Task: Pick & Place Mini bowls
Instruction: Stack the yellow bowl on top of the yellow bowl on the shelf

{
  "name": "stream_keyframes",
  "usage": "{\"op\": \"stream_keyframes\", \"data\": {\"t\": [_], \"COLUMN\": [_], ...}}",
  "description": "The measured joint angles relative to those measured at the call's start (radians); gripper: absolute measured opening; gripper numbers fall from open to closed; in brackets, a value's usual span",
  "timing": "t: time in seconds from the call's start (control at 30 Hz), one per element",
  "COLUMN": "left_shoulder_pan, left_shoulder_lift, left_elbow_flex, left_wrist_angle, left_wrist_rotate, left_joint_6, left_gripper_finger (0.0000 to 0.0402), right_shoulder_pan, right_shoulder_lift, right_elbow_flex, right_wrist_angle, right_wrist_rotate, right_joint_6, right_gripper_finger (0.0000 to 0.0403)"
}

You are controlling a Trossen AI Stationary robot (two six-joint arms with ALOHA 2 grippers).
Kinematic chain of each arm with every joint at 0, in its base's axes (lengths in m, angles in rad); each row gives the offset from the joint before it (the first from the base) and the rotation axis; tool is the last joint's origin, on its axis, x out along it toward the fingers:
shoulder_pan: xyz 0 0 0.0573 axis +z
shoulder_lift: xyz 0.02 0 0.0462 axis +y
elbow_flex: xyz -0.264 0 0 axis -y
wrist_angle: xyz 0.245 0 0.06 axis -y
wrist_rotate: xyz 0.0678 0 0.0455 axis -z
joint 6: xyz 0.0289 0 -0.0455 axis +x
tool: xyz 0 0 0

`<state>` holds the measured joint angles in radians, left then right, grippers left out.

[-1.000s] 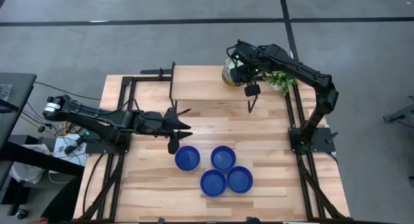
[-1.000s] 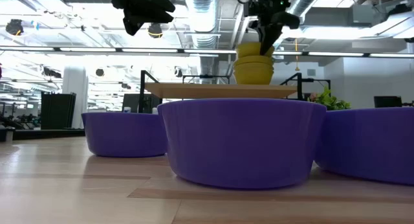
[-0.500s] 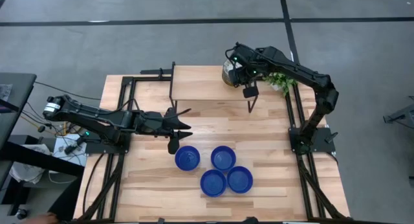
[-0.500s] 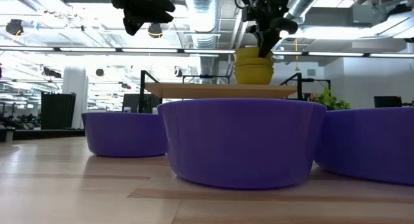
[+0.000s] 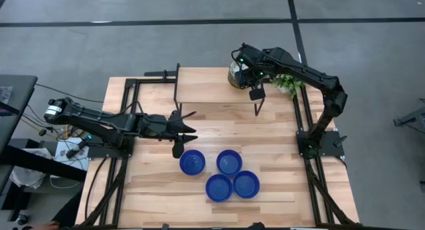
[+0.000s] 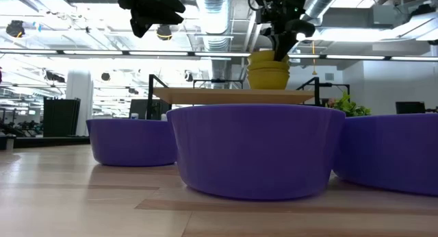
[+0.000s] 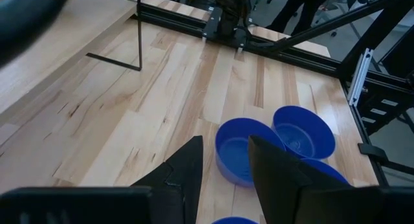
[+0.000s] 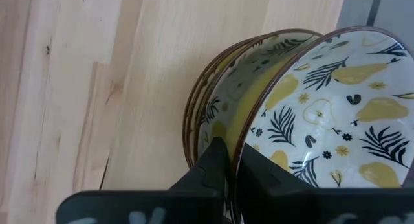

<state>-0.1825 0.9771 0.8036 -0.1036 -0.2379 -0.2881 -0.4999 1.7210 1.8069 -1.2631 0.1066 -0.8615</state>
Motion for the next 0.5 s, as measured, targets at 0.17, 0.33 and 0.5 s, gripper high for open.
{"op": "stream_keyframes", "data": {"t": [0.17, 0.33, 0.5], "left_shoulder_pan": [0.0, 0.0, 0.0], "left_shoulder_lift": [0.0, 0.0, 0.0], "left_elbow_flex": [0.0, 0.0, 0.0], "left_wrist_angle": [0.0, 0.0, 0.0], "left_wrist_rotate": [0.0, 0.0, 0.0], "left_joint_6": [0.0, 0.0, 0.0], "left_gripper_finger": [0.0121, 0.0121, 0.0121], "right_shoulder_pan": [0.0, 0.0, 0.0], "right_shoulder_lift": [0.0, 0.0, 0.0], "right_elbow_flex": [0.0, 0.0, 0.0], "right_wrist_angle": [0.0, 0.0, 0.0], "right_wrist_rotate": [-0.001, -0.003, -0.003], "right_joint_6": [0.016, 0.016, 0.016], "right_gripper_finger": [0.0018, 0.002, 0.0024]}}
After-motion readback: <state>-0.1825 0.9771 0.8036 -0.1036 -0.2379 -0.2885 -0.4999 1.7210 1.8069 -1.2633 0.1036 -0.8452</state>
